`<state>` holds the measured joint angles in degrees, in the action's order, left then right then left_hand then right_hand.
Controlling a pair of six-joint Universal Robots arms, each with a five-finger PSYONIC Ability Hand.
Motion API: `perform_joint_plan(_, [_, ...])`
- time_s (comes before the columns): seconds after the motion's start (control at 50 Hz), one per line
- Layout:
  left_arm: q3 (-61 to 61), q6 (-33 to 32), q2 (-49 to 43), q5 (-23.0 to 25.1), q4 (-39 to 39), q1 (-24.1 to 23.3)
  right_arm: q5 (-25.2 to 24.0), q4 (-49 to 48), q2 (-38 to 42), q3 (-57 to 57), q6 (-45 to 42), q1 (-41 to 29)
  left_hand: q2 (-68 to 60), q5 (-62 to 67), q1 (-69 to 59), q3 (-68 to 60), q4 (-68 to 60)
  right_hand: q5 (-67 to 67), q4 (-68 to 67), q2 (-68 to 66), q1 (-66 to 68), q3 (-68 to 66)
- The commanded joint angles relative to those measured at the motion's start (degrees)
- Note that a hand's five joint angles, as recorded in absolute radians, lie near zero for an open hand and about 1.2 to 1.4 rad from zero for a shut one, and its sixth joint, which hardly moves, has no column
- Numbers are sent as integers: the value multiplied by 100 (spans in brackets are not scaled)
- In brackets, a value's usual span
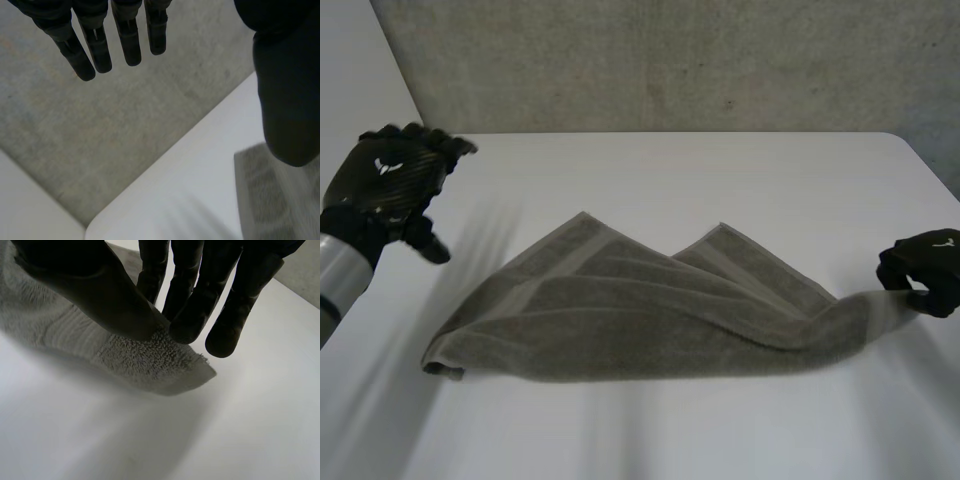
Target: Fold the towel.
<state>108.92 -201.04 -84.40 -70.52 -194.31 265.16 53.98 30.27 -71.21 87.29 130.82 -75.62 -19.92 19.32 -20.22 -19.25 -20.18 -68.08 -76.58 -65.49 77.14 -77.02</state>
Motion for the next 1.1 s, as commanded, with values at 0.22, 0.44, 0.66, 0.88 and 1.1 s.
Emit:
perform_joint_plan(0.22, [-4273, 293, -4041, -577, 1264, -1459, 8, -338, 11, 315, 172, -383, -55, -885, -25, -123, -29, -192, -342, -1451, 286, -298])
perform_joint_plan(0.44, [-6567, 276, -5842, -629, 1967, -1819, 8, -461, 116, 403, 172, -383, -156, -784, -126, -224, -130, -192, -342, -1451, 286, -298])
perform_joint_plan(0.66, [-7533, -268, -6703, -629, 2494, -1881, 8, -505, 274, 456, 146, -392, -526, -414, -496, -593, -500, -192, -342, -1451, 286, -298])
perform_joint_plan(0.88, [-7789, -410, -6818, -621, 2907, -2162, 8, -514, 344, 456, 128, -383, -543, -397, -513, -610, -517, -192, -342, -1451, 286, -298])
perform_joint_plan(1.1, [-7780, -436, -6871, -559, 3092, -2337, 8, -514, 336, 482, 119, -375, -627, -313, -597, -694, -601, -192, -342, -1451, 286, -298])
